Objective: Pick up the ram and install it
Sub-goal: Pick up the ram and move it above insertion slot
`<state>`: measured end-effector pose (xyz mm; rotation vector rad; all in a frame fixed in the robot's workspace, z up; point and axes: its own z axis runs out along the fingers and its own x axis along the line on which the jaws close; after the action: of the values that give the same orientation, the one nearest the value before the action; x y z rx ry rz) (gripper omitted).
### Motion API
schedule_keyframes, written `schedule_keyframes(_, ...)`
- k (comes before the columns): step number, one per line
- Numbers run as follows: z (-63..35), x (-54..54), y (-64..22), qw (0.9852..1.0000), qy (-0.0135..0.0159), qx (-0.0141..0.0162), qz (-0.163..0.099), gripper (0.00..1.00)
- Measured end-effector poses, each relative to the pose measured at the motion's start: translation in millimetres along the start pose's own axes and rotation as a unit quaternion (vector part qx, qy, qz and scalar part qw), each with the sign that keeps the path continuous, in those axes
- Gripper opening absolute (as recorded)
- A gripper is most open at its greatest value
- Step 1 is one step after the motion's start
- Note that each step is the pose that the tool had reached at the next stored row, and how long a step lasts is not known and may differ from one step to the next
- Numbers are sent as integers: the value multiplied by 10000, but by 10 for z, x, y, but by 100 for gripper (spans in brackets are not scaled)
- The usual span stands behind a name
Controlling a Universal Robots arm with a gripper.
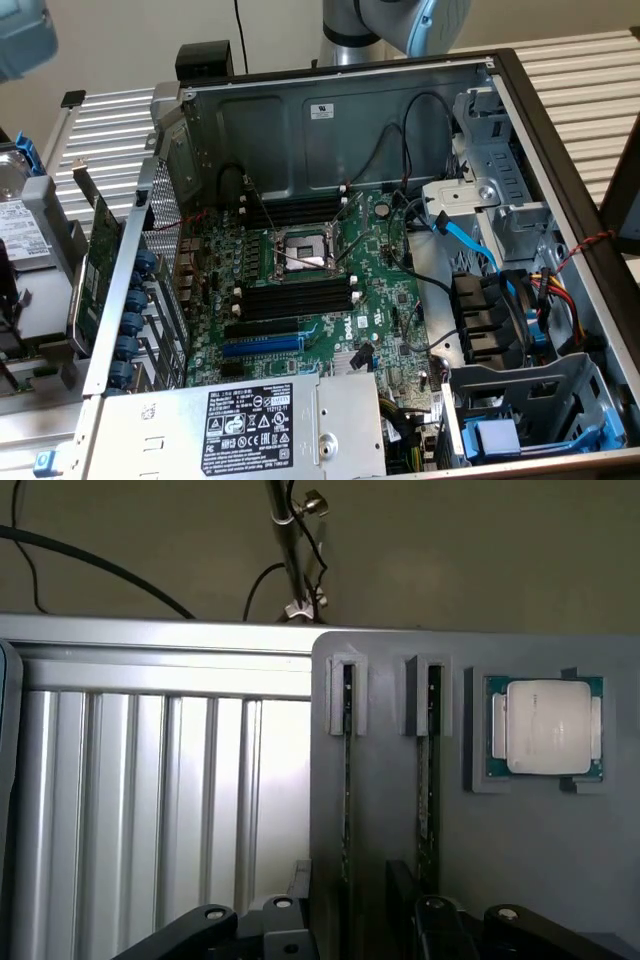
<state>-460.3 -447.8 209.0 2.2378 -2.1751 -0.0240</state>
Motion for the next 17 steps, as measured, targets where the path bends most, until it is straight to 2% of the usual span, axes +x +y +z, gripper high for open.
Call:
schedule_keyframes(4,41,1,-4,10000,-1,-36,0,42)
schedule_keyframes(7,69,1,-6,10000,-2,-50,-1,42)
schedule_keyframes(9,75,1,-6,10000,-1,-60,0,34)
schedule_keyframes(10,75,1,-6,10000,0,-63,0,34)
schedule_keyframes(13,77,2,-7,10000,-2,-70,0,15)
schedule_keyframes(17,23,9,-5,9999,-4,-117,8,12)
